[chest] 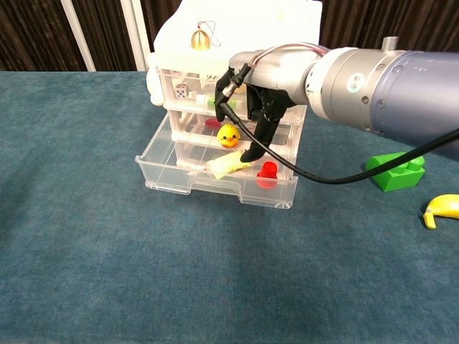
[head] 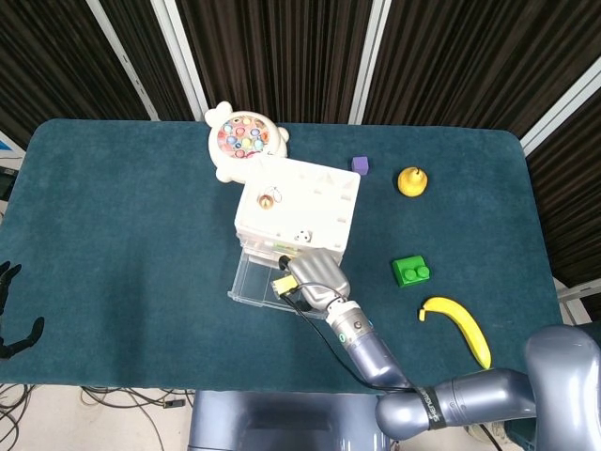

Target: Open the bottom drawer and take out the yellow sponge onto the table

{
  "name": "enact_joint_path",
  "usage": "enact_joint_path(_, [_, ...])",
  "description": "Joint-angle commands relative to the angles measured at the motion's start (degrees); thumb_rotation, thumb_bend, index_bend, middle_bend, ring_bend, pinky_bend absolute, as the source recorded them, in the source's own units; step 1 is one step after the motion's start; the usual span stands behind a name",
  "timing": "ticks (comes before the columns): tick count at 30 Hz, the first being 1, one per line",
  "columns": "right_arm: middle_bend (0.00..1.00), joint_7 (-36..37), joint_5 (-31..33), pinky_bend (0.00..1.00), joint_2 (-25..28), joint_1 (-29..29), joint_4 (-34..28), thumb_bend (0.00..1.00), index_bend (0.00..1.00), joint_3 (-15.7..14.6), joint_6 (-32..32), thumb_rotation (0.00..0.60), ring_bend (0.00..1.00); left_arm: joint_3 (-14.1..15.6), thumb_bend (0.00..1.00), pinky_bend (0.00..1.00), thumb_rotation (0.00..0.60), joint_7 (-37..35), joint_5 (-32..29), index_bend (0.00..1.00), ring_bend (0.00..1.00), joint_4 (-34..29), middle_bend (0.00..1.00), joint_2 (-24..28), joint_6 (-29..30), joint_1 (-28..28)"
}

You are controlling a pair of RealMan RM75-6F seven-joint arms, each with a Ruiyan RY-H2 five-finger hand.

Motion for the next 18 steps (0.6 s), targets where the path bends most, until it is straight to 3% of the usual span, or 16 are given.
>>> enact_joint_path(1, [1.0,-1.42,-1.96,1.0,-1.3,0.09,1.15,0.22,0.39,-0.89,1.38,0.6,1.0,0.03,0.36,0.0,0.6,-0.01,-0.1,0.03,0.0,-0.07,0.0,0.08,-0.17,-0.03])
enact_joint_path(18, [1.0,-7.12,-5.9,1.0,-5.33,-0.21,4.16,0.22,0.42,-2.88,2.89,0.6,1.0,0.1,0.36,0.0,0.6,-0.1,-0.22,0.03,0.0,-0.22,0.0,0.23,-0.37,-0.06])
